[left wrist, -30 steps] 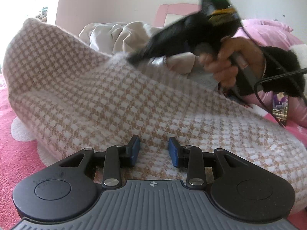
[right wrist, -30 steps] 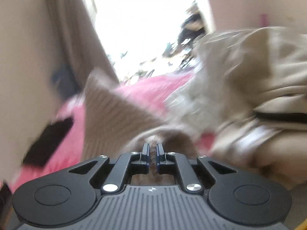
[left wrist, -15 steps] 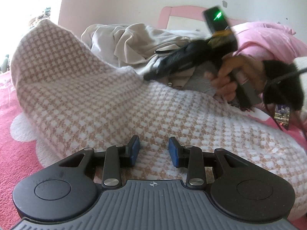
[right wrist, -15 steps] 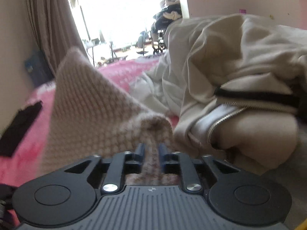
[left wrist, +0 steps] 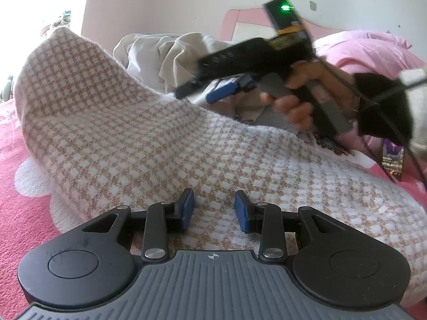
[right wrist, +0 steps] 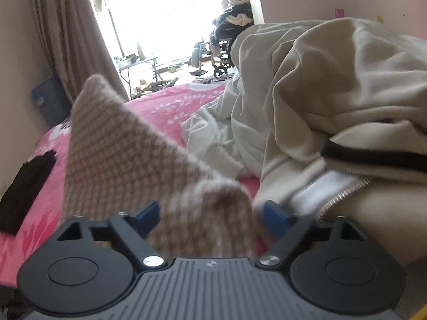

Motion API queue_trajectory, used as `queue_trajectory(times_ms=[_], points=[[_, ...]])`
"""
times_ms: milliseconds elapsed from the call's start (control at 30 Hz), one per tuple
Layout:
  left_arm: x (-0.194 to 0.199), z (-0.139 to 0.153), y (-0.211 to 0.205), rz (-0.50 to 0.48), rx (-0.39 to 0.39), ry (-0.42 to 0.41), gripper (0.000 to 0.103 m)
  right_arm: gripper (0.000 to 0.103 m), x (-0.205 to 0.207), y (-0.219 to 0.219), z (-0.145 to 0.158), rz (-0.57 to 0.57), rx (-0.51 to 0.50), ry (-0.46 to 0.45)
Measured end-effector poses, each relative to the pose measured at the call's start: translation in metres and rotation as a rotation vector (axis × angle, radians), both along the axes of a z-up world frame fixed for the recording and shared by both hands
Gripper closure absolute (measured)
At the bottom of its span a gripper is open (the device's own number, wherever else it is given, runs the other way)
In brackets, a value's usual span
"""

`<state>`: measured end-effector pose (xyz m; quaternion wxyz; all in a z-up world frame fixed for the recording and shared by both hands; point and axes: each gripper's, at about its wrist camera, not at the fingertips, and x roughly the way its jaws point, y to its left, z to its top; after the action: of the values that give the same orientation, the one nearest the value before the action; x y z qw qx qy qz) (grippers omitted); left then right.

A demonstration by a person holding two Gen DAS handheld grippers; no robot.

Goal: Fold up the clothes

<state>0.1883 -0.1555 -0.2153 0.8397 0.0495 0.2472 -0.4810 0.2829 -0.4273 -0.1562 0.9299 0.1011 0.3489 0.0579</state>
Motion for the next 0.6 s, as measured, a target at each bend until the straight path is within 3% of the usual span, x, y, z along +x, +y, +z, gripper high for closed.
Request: queue_trajectory(times_ms=[67,200,267,467,567,600], points=[[0.0,0.0,0.0,0.0,-0.001,0.001,0.07,0.006,0.009,0.001,-0.002,-0.001,0.008,0.017],[0.0,0.001,-0.001,-0.001,-0.004,0.003,0.07,0.021,0.02,0.003,-0.005,-0.009,-0.015,0.057],[0.0,0.0,-0.001,-0.002,-0.005,0.002,0.07,0.023,0.016,0.005,-0.001,-0.025,-0.04,0.068],[0.0,0.0,-0.001,-0.001,-0.004,-0.002,0.069,0.024,0.005,0.039,0.032,0.02,-0.177,-0.12],[-0.001,0.001,-0.002,0.002,-0.004,-0.004,0.069,0.044,0.008,0.062,0.051,0.121,-0.189,-0.202],[-0.001,0.001,-0.001,0.004,-0.004,-0.005,0.069,0.06,0.012,0.074,0.057,0.159,-0.206,-0.221]])
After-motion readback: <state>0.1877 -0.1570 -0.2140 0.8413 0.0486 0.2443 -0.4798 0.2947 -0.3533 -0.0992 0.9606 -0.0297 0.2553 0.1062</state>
